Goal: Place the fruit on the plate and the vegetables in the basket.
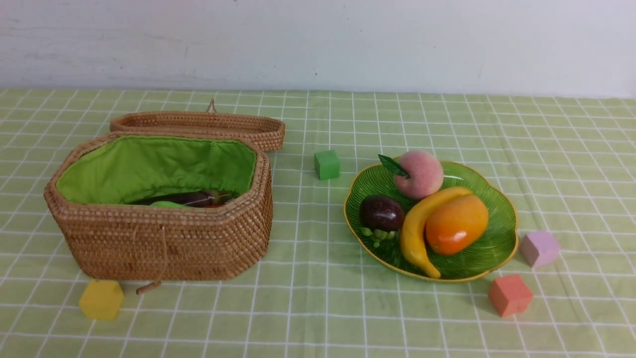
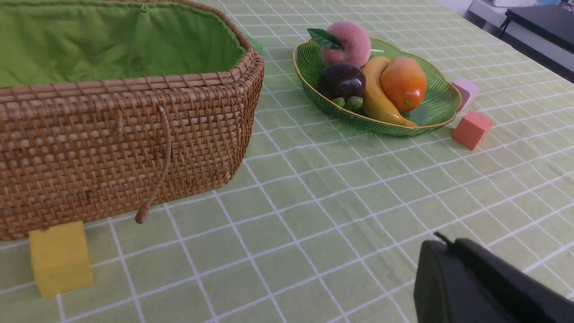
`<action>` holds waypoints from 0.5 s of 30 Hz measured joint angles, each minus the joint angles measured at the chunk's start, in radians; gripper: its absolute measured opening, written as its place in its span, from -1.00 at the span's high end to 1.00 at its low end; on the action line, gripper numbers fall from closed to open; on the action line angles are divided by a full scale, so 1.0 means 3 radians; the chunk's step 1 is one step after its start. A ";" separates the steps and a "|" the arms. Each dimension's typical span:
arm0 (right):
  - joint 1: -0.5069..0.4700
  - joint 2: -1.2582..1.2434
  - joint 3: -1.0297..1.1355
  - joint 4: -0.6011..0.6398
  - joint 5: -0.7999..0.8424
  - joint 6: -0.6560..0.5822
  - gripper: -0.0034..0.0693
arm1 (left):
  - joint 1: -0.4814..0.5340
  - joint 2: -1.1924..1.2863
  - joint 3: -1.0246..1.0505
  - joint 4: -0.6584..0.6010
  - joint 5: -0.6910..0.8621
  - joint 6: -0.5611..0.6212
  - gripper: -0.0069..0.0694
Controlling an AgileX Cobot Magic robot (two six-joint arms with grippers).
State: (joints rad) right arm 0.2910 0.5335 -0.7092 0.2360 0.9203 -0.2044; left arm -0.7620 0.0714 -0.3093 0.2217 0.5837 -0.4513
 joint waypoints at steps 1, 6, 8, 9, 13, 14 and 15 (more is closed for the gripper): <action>-0.0198 -0.0249 0.0240 0.0004 -0.0146 -0.0180 0.96 | 0.0000 0.0000 0.0000 0.0000 0.0003 0.0000 0.84; -0.0588 -0.0986 0.1078 0.0138 -0.0818 -0.0232 0.96 | 0.0000 0.0000 0.0000 0.0000 0.0010 0.0000 0.82; -0.0647 -0.1145 0.1333 0.0150 -0.1038 -0.0163 0.96 | 0.0000 0.0000 0.0000 0.0000 0.0010 0.0000 0.82; -0.0703 -0.1306 0.1636 0.0134 -0.1337 -0.0084 0.96 | 0.0000 0.0000 0.0000 0.0000 0.0010 0.0000 0.82; -0.0766 -0.1608 0.2285 0.0050 -0.1841 0.0163 0.96 | 0.0000 0.0000 0.0000 0.0000 0.0018 0.0000 0.82; -0.0769 -0.1662 0.2351 0.0026 -0.1868 0.0237 0.96 | 0.0000 0.0000 0.0000 0.0000 0.0021 0.0000 0.82; -0.0769 -0.1749 0.2429 -0.0072 -0.1815 0.0370 0.96 | 0.0000 0.0000 0.0000 0.0000 0.0024 0.0003 0.82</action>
State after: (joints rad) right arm 0.0604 0.0089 0.0194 0.2145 0.3759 -0.0934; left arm -0.7620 0.0714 -0.3093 0.2217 0.5909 -0.4504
